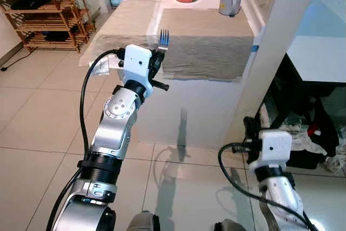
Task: Setting the table
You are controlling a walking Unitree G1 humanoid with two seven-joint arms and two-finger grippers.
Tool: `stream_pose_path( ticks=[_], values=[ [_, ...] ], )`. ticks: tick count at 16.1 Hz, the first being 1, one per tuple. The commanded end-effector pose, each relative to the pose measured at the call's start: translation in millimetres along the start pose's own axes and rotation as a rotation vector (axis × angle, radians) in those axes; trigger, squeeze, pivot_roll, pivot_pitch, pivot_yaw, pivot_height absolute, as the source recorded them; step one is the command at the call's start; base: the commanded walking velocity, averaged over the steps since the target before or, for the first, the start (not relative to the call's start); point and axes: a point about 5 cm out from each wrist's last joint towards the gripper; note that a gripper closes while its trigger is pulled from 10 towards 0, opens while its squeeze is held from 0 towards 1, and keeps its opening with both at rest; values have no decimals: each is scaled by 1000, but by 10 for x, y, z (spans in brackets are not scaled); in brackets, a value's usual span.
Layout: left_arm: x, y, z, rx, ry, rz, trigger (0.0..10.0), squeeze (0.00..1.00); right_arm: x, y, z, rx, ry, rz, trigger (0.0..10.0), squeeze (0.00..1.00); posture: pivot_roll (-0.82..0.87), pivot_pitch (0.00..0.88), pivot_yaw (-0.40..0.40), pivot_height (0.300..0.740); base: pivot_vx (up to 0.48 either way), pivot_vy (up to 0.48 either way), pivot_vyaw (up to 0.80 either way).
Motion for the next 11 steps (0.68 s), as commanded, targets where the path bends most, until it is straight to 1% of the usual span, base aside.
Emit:
stream_pose_path(
  ticks=[1,4,11],
  values=[
    [-18,34,-16,0,-2,12,0,0,10,-8,-3,8,2,-8,10000,0,-38,0,60,724,0,0,0],
    [-24,29,-22,1,-1,10,0,0,27,-3,13,34,-10,-6,10000,0,-33,0,59,740,0,0,0],
    [-15,31,-18,4,-4,13,0,0,61,-12,52,62,-30,-13,10000,0,-29,0,54,740,0,0,0]
  ],
)
Point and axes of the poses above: a point about 5 cm out from each wrist's last joint towards the gripper, its own x axis pointing out of the wrist towards the gripper, its own y axis along the axis of the wrist's last joint, z = x × y, and after that the axes turned 9 degrees about -x, right-handed
